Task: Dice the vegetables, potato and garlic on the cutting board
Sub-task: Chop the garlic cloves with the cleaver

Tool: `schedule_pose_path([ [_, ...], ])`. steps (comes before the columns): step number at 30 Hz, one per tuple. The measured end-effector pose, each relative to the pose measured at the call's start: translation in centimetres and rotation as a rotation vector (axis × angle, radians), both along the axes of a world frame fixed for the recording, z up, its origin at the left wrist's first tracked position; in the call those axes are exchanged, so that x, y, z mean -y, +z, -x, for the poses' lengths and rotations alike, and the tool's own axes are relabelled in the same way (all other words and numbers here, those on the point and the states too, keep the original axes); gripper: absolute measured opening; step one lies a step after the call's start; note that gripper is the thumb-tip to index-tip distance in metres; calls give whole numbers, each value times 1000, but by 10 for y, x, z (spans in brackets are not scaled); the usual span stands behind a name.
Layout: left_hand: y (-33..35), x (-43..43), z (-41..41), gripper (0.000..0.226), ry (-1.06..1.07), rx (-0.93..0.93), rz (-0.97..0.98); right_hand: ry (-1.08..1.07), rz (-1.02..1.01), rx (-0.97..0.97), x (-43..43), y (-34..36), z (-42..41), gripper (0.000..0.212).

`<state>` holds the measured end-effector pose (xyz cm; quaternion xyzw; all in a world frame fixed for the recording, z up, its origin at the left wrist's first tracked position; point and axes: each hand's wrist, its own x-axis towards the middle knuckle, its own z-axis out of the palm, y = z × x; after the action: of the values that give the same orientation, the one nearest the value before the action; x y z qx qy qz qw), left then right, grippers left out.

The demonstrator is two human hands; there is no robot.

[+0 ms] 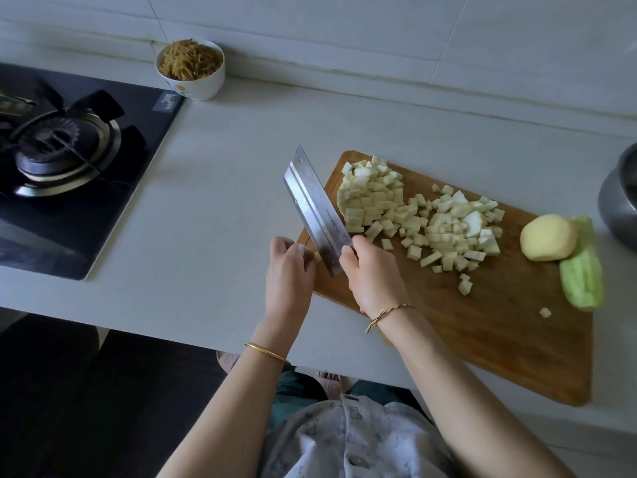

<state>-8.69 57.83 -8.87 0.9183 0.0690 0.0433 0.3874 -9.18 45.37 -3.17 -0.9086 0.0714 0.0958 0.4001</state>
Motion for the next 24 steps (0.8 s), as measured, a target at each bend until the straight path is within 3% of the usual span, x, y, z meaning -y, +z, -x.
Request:
schedule_pose_path([
  [13,-3,0,-2,5,3,-2,-14,106,248,-61,-11,9,-8,37],
  [19,1,0,-3,6,27,-62,-2,-58,-27,-80,-3,-2,-10,29],
  [24,5,3,-8,8,10,-86,-17,-89,-99,-26,9,7,-11,28],
])
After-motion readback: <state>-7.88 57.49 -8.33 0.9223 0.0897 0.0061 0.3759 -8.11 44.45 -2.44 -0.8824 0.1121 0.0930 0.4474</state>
